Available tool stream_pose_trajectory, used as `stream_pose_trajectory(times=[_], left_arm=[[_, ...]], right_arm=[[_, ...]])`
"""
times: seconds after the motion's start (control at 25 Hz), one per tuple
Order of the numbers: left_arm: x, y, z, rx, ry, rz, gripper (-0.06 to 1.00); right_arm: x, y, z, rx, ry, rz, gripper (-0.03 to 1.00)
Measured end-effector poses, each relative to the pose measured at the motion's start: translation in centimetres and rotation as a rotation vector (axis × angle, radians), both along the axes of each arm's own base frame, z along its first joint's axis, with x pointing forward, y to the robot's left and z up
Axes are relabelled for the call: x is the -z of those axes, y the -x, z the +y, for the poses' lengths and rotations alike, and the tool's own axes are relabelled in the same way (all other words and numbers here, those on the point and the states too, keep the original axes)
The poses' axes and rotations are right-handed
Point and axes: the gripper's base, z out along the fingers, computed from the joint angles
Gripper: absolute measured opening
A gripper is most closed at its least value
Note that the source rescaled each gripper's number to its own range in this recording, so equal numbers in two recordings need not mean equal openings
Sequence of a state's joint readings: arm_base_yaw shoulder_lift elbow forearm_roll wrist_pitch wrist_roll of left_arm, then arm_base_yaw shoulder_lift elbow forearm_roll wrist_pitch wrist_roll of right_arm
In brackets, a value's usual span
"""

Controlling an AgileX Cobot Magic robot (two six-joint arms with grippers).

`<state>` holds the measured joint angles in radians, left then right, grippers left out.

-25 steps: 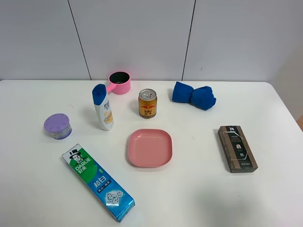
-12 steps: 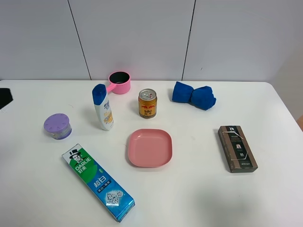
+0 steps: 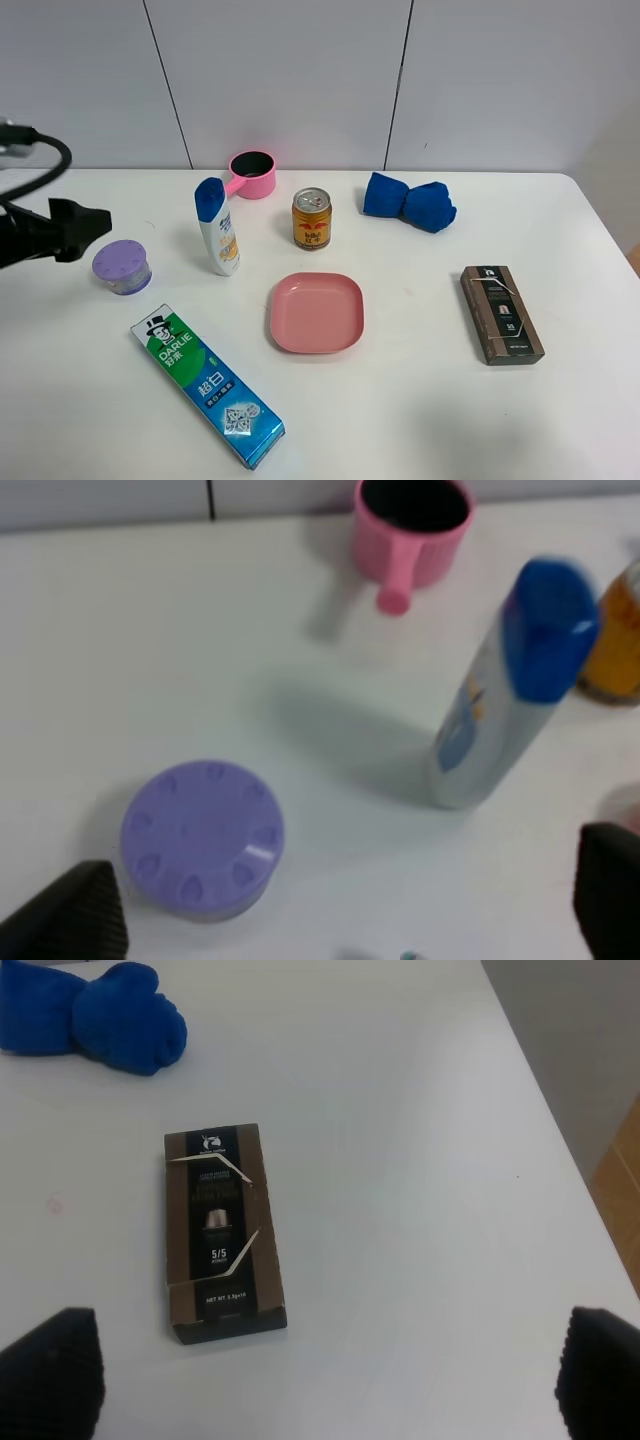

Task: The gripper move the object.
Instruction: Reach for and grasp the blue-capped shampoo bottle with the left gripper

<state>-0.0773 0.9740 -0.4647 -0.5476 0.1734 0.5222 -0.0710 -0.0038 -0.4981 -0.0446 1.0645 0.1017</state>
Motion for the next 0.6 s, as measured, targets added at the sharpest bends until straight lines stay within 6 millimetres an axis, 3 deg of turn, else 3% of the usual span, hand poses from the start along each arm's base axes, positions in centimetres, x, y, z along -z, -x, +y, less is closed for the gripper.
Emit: stream_pose_trajectory(times=[0.16, 0.4, 0.6], left_arm=[[1.3, 0.1, -1.0, 0.002, 0.005, -0.039, 1.0], [1.0, 1.3, -6.2, 0.294, -0.052, -0.132, 1.0], [2.8, 1.4, -8.6, 0.381, -0.106, -0.161, 1.0]], right_arm=[[0.0, 0.0, 0.0, 0.0, 0.0, 0.0, 1.0], [0.0, 0.0, 0.0, 0.0, 0.0, 0.0, 1.0], [0.0, 0.0, 0.0, 0.0, 0.0, 0.0, 1.0]])
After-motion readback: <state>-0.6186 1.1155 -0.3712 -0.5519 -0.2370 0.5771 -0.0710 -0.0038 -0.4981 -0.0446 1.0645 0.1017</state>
